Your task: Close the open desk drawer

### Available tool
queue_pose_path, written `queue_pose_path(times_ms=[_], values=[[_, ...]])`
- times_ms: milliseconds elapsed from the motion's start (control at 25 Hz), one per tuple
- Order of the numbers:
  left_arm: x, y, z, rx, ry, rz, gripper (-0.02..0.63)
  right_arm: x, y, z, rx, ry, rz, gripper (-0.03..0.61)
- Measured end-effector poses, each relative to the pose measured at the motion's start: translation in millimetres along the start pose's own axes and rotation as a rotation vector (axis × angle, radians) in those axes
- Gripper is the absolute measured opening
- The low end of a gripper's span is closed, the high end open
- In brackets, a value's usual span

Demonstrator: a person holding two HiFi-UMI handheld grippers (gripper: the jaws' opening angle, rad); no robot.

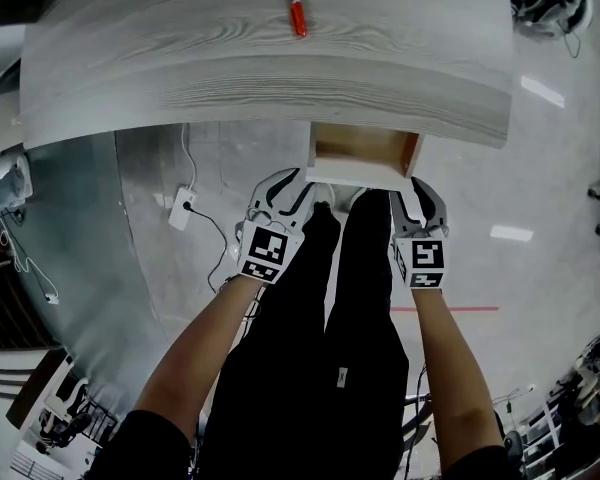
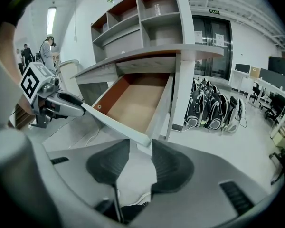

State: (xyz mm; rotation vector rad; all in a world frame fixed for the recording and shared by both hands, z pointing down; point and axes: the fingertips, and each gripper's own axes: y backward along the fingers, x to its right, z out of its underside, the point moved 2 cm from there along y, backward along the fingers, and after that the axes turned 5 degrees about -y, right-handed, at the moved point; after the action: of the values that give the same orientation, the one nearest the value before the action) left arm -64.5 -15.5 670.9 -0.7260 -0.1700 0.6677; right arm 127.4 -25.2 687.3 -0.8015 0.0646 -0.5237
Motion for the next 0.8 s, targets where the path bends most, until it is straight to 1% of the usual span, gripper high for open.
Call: queue_pose_path(times_ms=[120, 320, 480, 680, 800], values=[[1, -8, -1, -0.001, -0.023, 0.017, 0.124, 0, -2, 1, 0.000, -0.006, -0.004, 0.158], [4, -21, 15, -0.048, -0.018, 0.026, 0.126, 2, -8, 4, -0.003, -0.011, -0.003, 0.158], [-1, -29, 10, -0.047, -0.025, -0.008, 0.137, 4, -13, 8, -0.011, -0.014, 0.008, 0.157], [-2, -32, 11, -0.040, -0.070, 0.010, 0.143, 6, -18, 10, -0.009, -0.014, 0.015, 0.155], [-1, -33, 10, -0.046, -0.068, 0.009, 0.146, 8, -18, 10, -0.010, -0.031, 0.023, 0.149]])
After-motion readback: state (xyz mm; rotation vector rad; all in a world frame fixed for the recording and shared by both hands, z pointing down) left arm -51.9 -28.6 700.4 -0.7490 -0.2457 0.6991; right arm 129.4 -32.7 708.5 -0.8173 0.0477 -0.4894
